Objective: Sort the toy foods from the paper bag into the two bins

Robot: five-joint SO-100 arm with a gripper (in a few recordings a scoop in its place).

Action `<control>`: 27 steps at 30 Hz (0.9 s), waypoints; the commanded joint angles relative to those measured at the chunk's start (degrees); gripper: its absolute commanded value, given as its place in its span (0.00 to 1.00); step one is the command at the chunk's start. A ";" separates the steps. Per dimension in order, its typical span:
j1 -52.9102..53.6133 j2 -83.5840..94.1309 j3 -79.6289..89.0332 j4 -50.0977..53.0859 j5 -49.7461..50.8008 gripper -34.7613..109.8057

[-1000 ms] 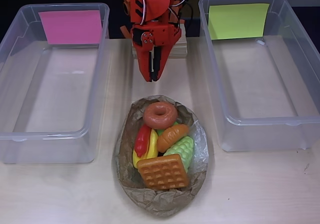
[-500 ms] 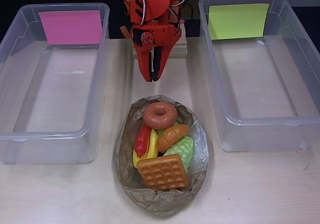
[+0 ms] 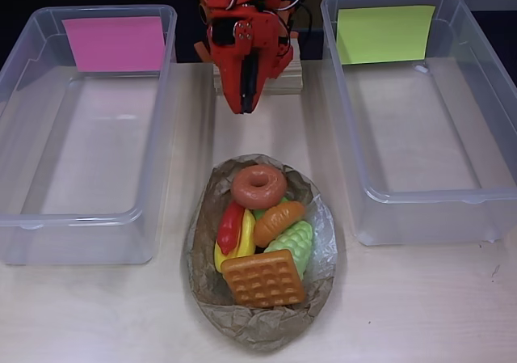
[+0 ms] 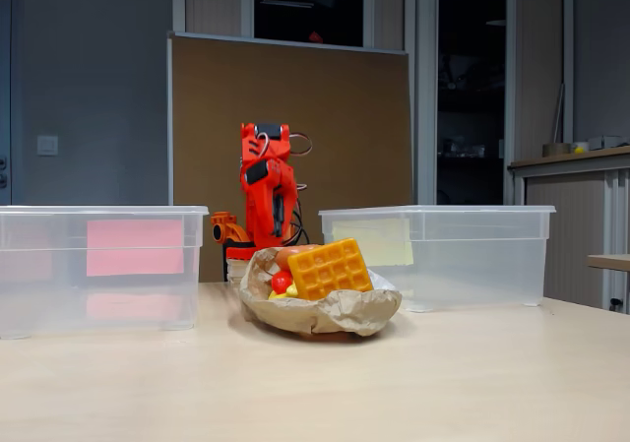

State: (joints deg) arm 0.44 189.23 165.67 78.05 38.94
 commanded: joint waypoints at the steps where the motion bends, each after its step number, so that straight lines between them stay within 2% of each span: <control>1: -0.62 -5.89 -9.93 1.67 0.09 0.24; 7: -2.99 -30.41 -26.63 -2.72 -4.22 0.24; 12: -4.48 -51.50 -39.02 -9.67 -15.82 0.24; 16: -5.98 -69.43 -51.68 -13.80 -28.04 0.31; 22: -8.00 -94.48 -73.48 -13.27 -41.75 0.36; 27: -8.53 -108.37 -87.89 -10.11 -48.43 0.42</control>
State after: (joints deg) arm -6.68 85.69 85.78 66.09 -5.45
